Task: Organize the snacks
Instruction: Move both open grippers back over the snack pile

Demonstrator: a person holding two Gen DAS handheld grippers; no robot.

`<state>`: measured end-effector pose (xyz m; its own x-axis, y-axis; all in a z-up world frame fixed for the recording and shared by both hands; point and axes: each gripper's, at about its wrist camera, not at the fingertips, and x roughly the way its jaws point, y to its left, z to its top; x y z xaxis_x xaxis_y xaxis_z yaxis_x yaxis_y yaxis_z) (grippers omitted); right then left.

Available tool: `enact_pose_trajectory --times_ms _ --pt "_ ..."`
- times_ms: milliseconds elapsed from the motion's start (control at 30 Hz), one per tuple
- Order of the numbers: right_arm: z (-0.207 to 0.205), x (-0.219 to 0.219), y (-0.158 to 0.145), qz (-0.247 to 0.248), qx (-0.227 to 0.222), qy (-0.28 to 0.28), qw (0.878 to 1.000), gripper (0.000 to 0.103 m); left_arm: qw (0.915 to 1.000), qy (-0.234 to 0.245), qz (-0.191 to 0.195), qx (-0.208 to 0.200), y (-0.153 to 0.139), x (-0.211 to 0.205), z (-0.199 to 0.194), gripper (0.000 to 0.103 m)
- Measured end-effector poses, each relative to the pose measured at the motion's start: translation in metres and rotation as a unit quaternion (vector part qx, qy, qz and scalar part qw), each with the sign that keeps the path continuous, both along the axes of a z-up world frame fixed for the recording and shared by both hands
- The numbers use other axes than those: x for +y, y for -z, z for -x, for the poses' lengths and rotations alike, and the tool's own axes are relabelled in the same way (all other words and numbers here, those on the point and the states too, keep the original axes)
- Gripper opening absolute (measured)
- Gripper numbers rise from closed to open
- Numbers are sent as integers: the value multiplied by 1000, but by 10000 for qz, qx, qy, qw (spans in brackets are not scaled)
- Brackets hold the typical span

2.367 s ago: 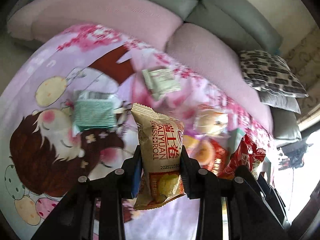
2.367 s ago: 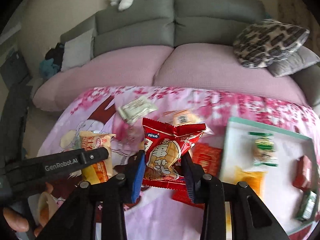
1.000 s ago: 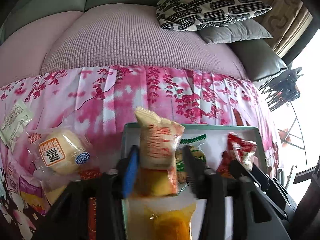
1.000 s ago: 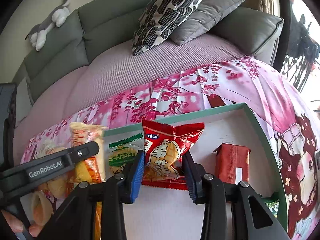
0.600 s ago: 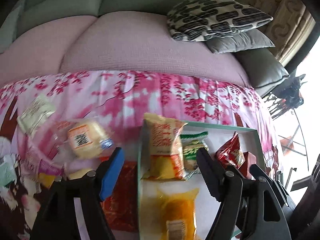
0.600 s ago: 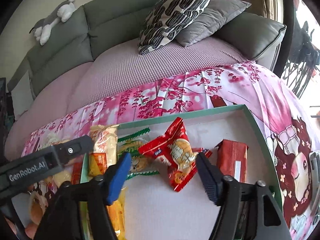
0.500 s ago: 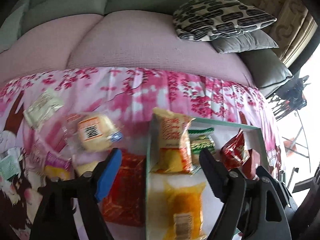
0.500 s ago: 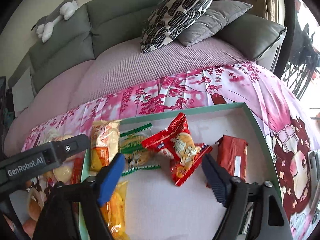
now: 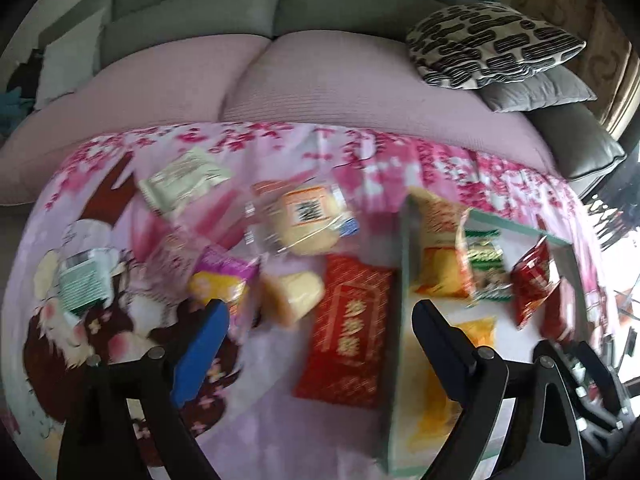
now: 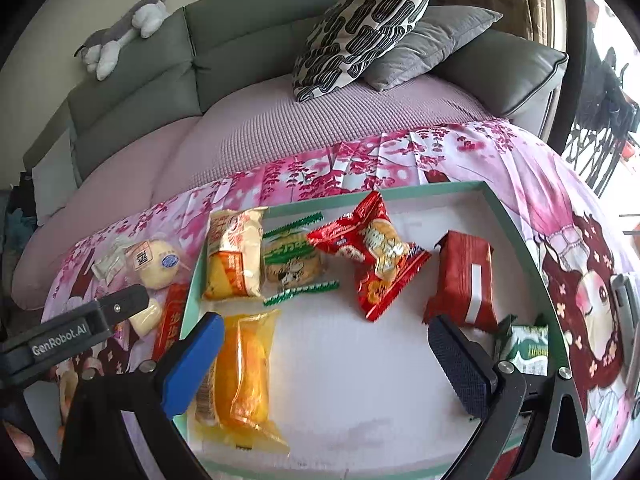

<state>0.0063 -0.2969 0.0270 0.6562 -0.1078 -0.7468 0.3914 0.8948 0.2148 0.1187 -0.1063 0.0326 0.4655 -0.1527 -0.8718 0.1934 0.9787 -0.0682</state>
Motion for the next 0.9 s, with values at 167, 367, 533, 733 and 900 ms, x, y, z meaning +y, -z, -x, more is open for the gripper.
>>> enact_pose_trajectory --times_ms 167,367,533,733,900 --pt "11 8 1 -84 8 -25 10000 103 9996 -70 -279 -60 6 14 17 93" --pt "20 26 -4 38 -23 -147 9999 103 9989 -205 -411 -31 11 29 32 93" --pt "27 35 -4 96 -35 -179 9998 103 9984 -305 -474 -19 12 39 38 93" --pt "28 39 -4 21 -94 -223 9997 103 9980 -396 -462 150 17 51 38 93" --pt "25 43 -5 46 -119 -285 9995 103 9977 -519 -393 182 14 61 34 93"
